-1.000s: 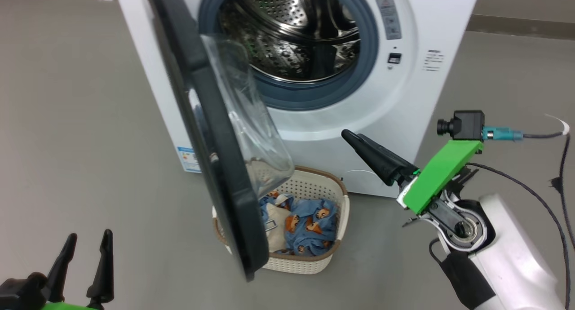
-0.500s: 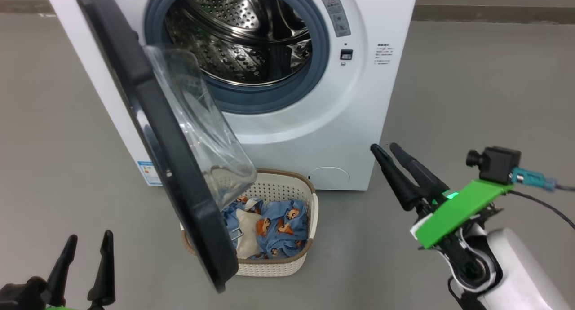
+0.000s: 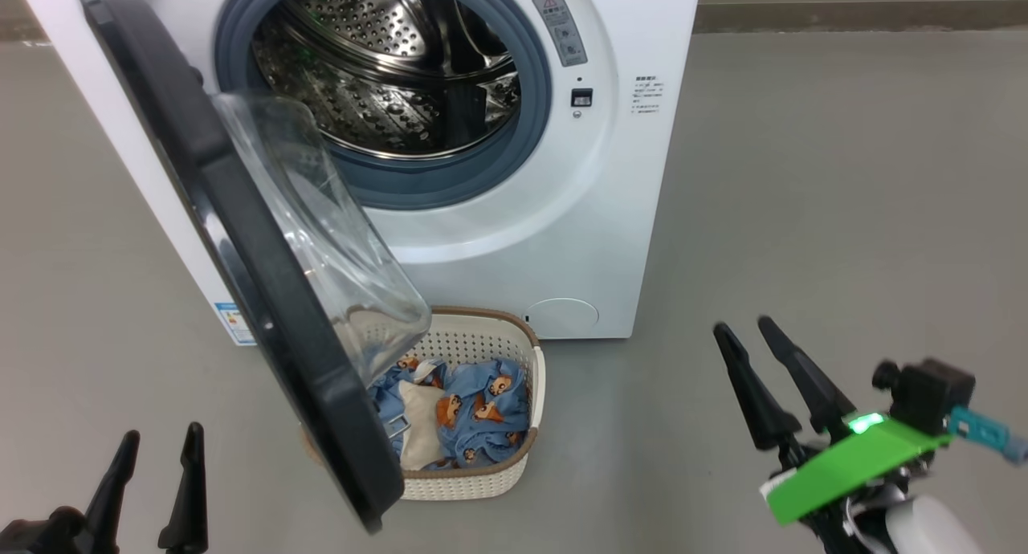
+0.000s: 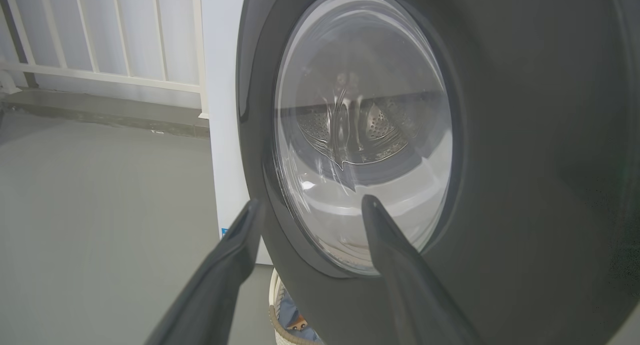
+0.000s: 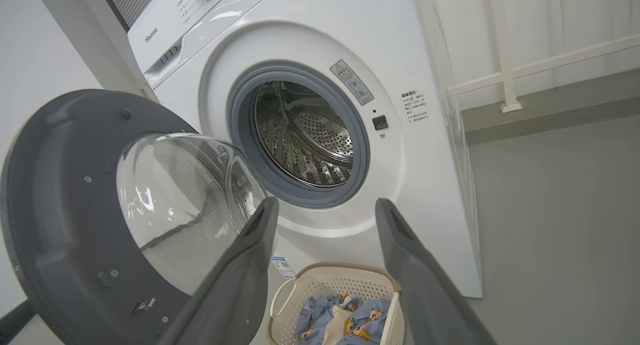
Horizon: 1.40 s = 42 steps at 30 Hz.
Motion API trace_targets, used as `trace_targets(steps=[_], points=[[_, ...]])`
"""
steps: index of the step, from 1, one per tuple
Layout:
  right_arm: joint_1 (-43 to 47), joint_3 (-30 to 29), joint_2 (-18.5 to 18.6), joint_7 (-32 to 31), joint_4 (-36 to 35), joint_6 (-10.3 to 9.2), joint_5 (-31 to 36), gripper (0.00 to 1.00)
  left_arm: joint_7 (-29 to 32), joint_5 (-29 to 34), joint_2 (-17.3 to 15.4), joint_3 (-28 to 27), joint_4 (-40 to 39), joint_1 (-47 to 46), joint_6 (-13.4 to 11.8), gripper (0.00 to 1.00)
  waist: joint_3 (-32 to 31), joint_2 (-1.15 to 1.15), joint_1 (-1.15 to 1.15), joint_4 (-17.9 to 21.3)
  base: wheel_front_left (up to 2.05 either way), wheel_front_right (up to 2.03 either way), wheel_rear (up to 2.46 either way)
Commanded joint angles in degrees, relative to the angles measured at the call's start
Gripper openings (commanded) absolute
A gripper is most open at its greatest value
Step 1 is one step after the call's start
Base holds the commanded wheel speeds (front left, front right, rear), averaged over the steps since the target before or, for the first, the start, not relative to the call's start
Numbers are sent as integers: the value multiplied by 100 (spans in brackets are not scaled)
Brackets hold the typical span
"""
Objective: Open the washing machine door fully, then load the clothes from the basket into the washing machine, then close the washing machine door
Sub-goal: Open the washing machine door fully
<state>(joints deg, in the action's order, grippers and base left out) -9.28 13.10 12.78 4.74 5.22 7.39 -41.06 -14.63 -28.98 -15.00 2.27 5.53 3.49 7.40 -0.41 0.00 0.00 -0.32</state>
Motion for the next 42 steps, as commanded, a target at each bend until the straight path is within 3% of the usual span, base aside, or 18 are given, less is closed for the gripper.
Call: trace_targets(steps=[1,11,20,42], points=[[61,40,-31,129,-162,10,118,100,-37,48,-117,-235,-169,-148,9,100,0,0,0,23,0,0,0],[433,-204,-275,863,82,10,977,100,-37,32,-133,-257,-199,-112,9,100,34,0,0,218,0,0,0],[441,-503,-442,1021,582,10,1845,100,-37,-13,-167,-224,-213,-126,9,100,78,0,0,281,0,0,0],[465,-721,-660,1025,557,10,2215,100,-37,-50,-175,-277,-185,-181,9,100,106,0,0,213,0,0,0]])
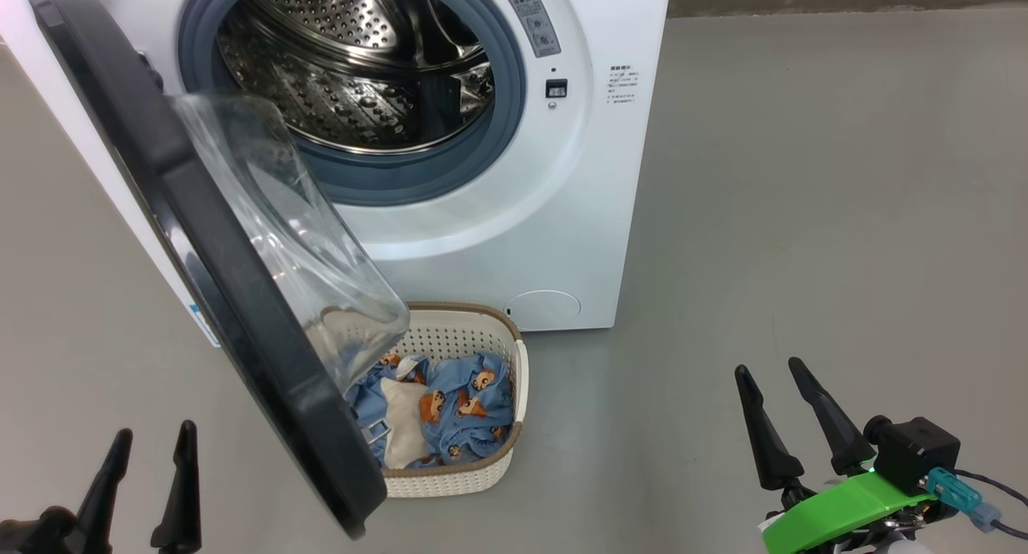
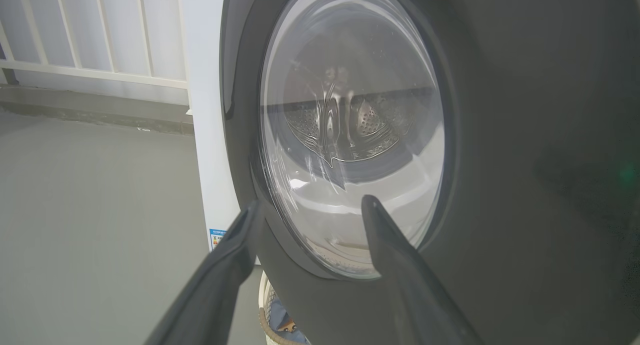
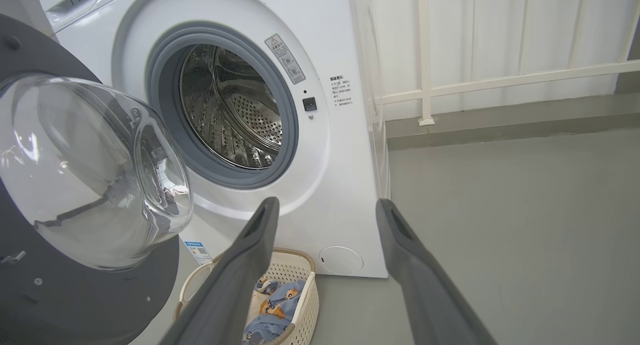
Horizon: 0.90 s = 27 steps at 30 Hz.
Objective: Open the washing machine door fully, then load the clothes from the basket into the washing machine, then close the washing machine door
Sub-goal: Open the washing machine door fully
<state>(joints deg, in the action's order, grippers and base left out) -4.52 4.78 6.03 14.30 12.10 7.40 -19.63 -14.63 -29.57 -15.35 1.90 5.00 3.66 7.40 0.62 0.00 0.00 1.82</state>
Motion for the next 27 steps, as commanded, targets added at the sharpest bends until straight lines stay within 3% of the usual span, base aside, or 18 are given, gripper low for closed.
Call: trace_targets(steps=[1,17,18,19,20,27], points=[[-8,107,12,69,-125,9,76,100,-37,9,-139,-243,-135,-199,9,100,6,0,0,-3,0,0,0],[19,72,-53,70,-133,9,53,100,-37,-7,-158,-247,-179,-202,9,100,41,0,0,-22,0,0,0],[21,67,-57,70,-135,9,49,100,-37,-12,-160,-244,-185,-206,9,77,42,0,0,-23,0,0,0],[22,55,-66,70,-143,9,30,100,-37,-24,-161,-240,-188,-207,9,35,42,0,0,-23,0,0,0],[23,47,-73,70,-151,9,21,100,-37,-35,-163,-237,-190,-209,9,0,42,0,0,-24,0,0,0],[36,2,-105,70,-188,9,58,100,-37,-51,-147,-252,-358,-267,9,0,25,0,0,-55,0,0,0]])
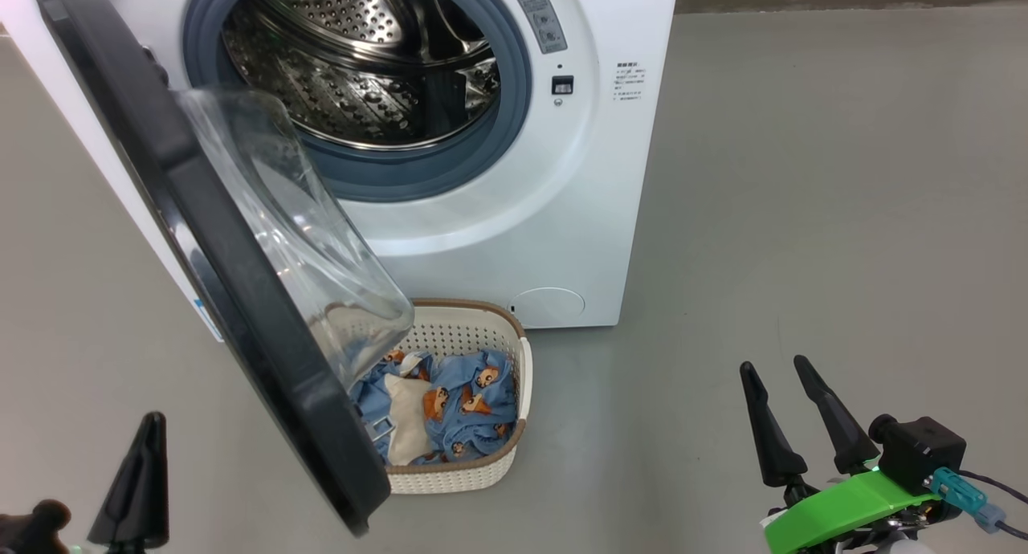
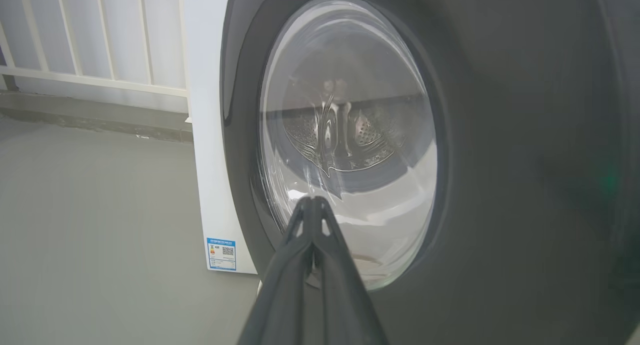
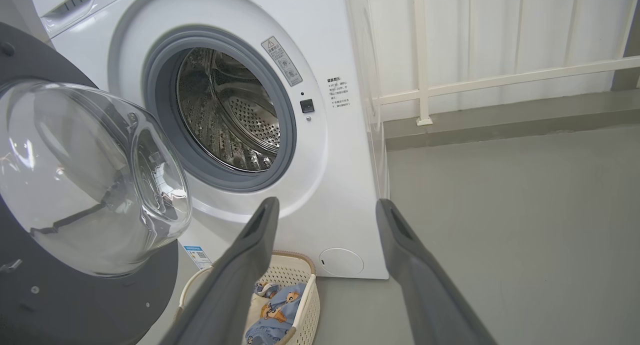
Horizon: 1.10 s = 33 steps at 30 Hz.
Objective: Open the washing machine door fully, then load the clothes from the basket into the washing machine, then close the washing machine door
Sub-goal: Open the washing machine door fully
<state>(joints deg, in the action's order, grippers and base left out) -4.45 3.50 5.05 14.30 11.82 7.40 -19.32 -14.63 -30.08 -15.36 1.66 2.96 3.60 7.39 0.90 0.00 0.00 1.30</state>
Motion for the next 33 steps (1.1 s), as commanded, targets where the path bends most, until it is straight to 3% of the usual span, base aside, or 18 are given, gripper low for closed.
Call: trace_targets(steps=[1,11,20,26,33], points=[[33,126,-8,70,-157,9,28,100,-37,15,-138,-239,-220,-277,10,0,-11,0,0,-11,0,0,0],[40,160,10,70,-95,9,-18,100,-37,350,23,-450,-1424,-384,10,0,-106,0,0,-47,0,0,0],[20,247,50,70,-43,9,-71,100,29,471,40,-254,-2562,-437,9,0,-170,0,0,-30,0,0,0],[-17,325,105,70,-7,9,-114,100,294,349,32,225,-3181,-441,9,0,-187,0,0,26,0,0,0],[-49,376,174,70,9,9,-166,100,592,186,29,895,-3241,-340,9,0,-181,0,0,121,0,0,0]])
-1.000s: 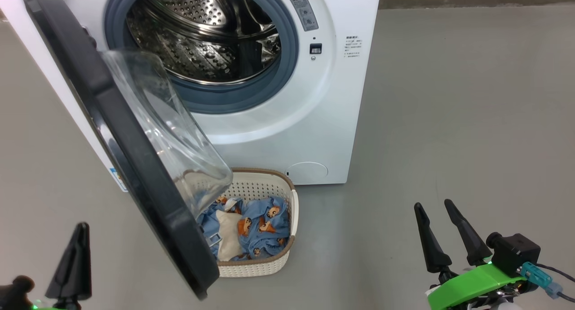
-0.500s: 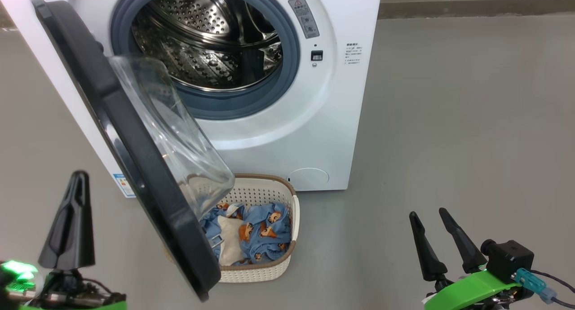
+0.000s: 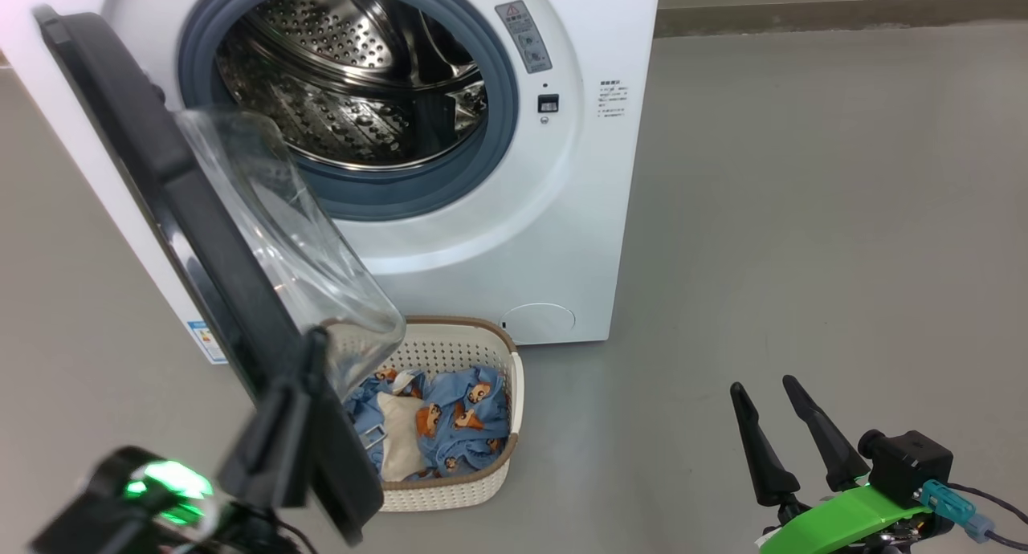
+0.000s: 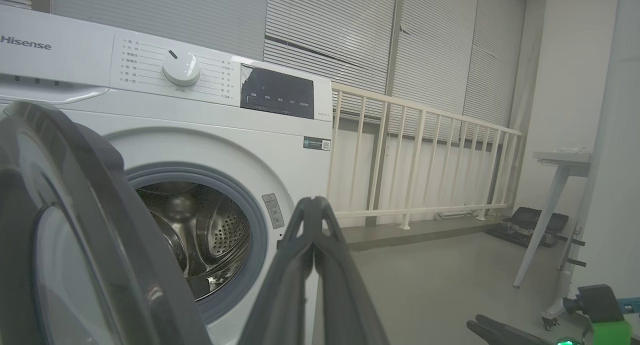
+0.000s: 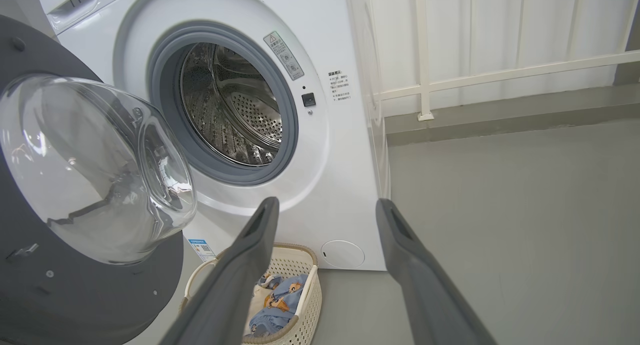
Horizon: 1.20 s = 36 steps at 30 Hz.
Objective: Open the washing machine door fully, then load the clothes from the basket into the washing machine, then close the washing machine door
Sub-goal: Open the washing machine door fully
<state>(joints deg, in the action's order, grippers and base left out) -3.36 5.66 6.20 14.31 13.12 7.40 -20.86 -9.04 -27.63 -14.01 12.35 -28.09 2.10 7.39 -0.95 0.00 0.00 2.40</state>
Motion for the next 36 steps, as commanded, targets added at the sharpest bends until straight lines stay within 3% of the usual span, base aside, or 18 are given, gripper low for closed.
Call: trace_targets(steps=[1,11,25,36], points=[[-159,161,61,69,-123,9,-13,100,91,-86,-123,-57,-97,-175,10,0,8,0,0,22,0,0,0],[-156,194,12,69,-134,9,10,100,231,-332,-121,600,751,-40,10,0,95,0,0,154,0,0,0],[-148,81,-145,69,-212,9,114,100,-78,-698,-77,714,2089,-207,10,0,259,0,0,185,0,0,0],[-151,67,-209,69,-176,9,140,100,-218,-839,-182,453,2486,-302,-31,0,253,0,0,39,0,0,0]])
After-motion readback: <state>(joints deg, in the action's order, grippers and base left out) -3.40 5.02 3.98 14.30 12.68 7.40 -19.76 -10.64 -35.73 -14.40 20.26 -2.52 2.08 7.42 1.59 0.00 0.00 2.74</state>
